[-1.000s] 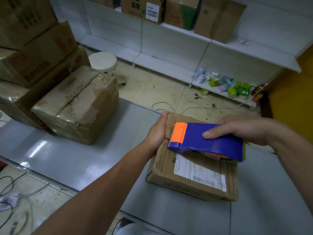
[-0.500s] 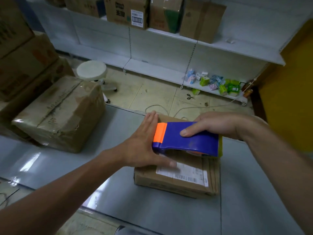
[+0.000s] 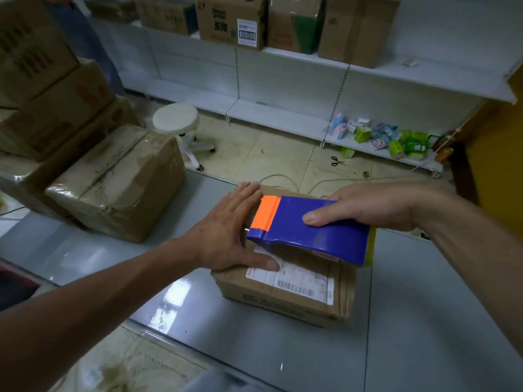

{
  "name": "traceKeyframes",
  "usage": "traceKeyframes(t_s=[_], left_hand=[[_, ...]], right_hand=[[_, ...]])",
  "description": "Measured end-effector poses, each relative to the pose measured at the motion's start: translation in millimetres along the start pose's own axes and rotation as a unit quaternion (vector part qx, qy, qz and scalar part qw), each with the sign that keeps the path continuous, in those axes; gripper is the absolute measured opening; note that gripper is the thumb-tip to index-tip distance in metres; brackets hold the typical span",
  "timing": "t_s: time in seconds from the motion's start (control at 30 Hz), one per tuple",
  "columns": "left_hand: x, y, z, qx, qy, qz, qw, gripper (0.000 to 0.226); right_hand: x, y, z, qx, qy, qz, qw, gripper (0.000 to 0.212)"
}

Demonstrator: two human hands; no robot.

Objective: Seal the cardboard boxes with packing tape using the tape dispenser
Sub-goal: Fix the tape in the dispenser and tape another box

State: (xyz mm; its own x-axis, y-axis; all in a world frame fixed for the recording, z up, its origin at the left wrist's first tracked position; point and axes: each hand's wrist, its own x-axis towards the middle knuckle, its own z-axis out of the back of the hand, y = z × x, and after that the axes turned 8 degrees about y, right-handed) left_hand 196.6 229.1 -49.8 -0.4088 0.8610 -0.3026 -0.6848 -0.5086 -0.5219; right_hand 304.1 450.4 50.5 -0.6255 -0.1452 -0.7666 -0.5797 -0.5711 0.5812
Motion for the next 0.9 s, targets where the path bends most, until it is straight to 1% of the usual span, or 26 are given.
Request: traceKeyframes(t_s=[0.1, 0.2, 0.27, 0.33, 0.4, 0.47, 0.53, 0.63, 0.67, 0.7, 0.83, 0.9], left_hand=[[0, -2, 1, 0.019, 0.004, 0.017, 1.0, 0.136], [-1, -4, 2, 0.034, 0.009, 0.036, 0.999, 0.131], [-1, -6, 2, 0.039, 0.012, 0.039, 0.998, 0.128], [-2, -7, 2, 0.049, 0.015, 0.042, 0.998, 0.125], [-2, -11, 3, 0.087, 0.01, 0.038, 0.995, 0.123], [0, -15, 6, 0.165, 0.002, 0.013, 0.986, 0.121], [2, -21, 9, 0.239, 0.008, -0.025, 0.971, 0.119], [3, -26, 12, 0.256, 0.064, -0.055, 0.963, 0.104], [4, -28, 12, 0.264, 0.086, -0.056, 0.959, 0.104], [5, -30, 14, 0.277, 0.106, -0.054, 0.953, 0.108], [11, -48, 19, 0.337, 0.188, -0.022, 0.923, 0.137], [12, -54, 21, 0.357, 0.21, 0.002, 0.91, 0.146]], right_hand=[[-7, -7, 0, -0.013, -0.005, 0.007, 1.0, 0.051], [-21, -22, 9, -0.029, -0.028, 0.008, 0.999, 0.043], [-35, -41, 15, -0.029, -0.048, 0.002, 0.998, 0.043], [-50, -65, 19, -0.011, -0.063, -0.008, 0.998, 0.048], [-63, -88, 18, 0.014, -0.068, -0.026, 0.997, 0.058], [-68, -107, 14, 0.031, -0.07, -0.04, 0.996, 0.069], [-66, -122, 9, 0.048, -0.07, -0.03, 0.996, 0.08], [-61, -134, 2, 0.075, -0.065, 0.004, 0.995, 0.076], [-60, -136, 0, 0.085, -0.064, 0.015, 0.994, 0.074], [-60, -139, -1, 0.094, -0.063, 0.026, 0.993, 0.072], [-59, -144, -4, 0.111, -0.06, 0.044, 0.991, 0.068], [-58, -145, -4, 0.113, -0.058, 0.049, 0.991, 0.069]])
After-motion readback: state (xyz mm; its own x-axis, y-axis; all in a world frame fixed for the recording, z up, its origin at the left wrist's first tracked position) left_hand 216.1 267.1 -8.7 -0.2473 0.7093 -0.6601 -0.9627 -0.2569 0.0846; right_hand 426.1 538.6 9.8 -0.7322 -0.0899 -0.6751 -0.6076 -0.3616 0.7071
